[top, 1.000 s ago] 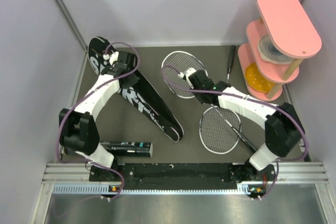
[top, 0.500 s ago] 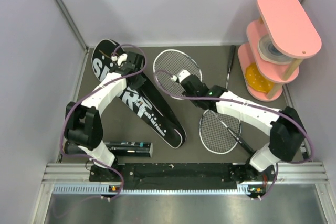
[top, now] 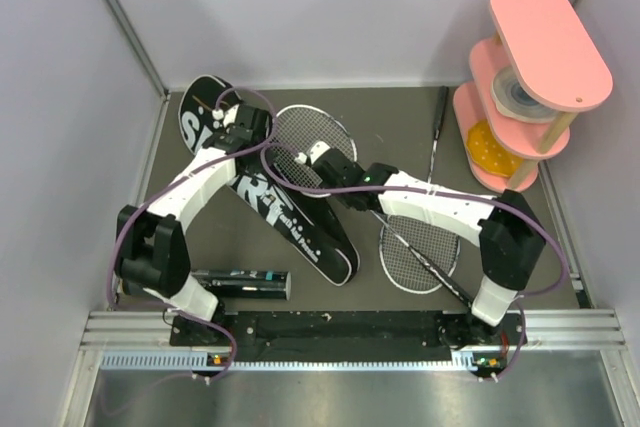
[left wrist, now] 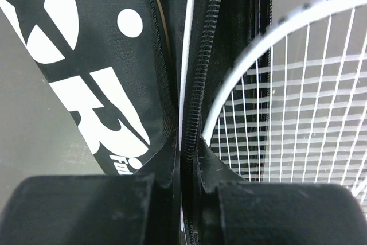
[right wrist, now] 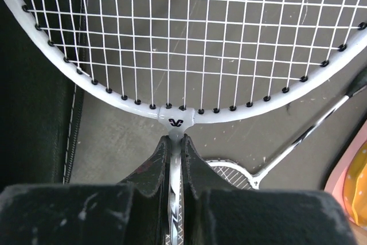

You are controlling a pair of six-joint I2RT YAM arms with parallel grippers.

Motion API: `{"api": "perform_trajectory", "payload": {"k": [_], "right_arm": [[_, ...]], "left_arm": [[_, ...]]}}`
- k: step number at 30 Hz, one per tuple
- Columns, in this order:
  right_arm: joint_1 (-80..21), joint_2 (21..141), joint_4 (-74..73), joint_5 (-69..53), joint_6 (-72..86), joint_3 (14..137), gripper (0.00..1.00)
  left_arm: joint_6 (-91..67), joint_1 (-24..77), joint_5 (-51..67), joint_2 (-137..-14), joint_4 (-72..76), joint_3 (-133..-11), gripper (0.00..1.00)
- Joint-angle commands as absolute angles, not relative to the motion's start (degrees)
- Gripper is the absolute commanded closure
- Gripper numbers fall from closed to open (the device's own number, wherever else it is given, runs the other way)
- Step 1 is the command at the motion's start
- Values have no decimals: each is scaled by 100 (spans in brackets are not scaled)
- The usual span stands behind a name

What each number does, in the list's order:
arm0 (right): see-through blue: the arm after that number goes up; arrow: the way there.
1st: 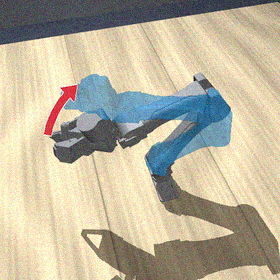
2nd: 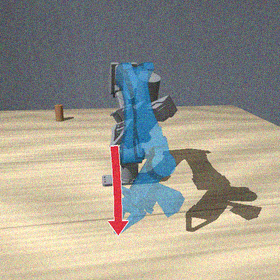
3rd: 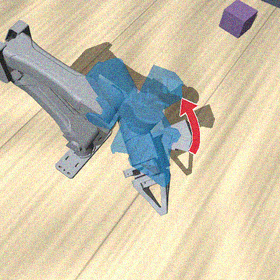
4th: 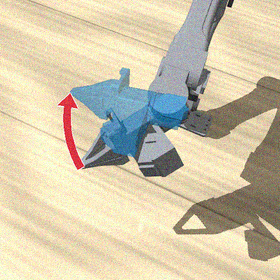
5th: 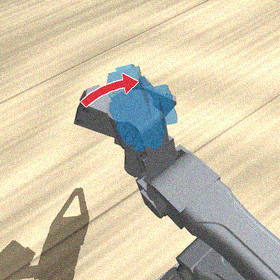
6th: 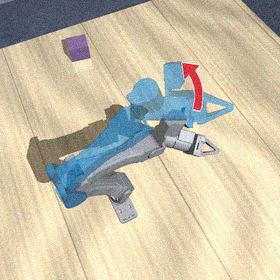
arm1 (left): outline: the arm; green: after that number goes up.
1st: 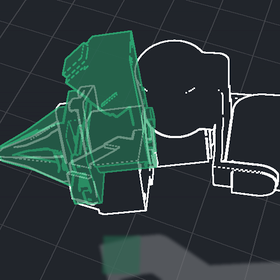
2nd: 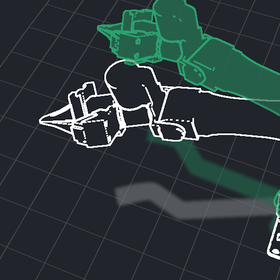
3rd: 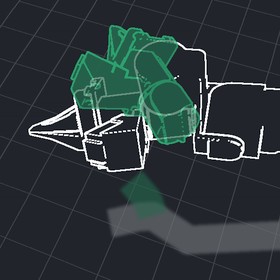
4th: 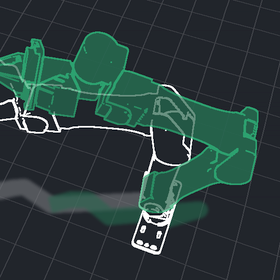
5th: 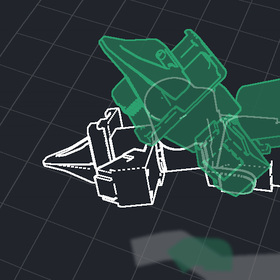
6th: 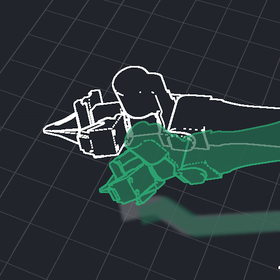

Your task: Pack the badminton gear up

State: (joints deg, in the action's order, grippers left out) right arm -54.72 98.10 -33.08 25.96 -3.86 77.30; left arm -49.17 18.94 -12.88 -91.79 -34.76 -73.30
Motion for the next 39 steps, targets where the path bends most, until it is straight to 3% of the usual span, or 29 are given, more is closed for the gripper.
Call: {"api": "perform_trajectory", "payload": {"k": [1,22,33,39], "right_arm": [[-5607,9975,-3261,2347,-273,8147,100],[-5766,10661,-3235,2390,-343,9113,100],[-5617,11127,-2725,2522,447,9922,100],[-5414,11065,-1856,2417,1019,9756,100]], "left_arm": [[-4641,1934,-598,-8473,-2365,-6988,100],[-4201,1934,1634,-7655,569,-5494,100],[-4535,1934,2197,-7585,861,-5107,100],[-4807,1916,2425,-7629,932,-5010,100]]}}
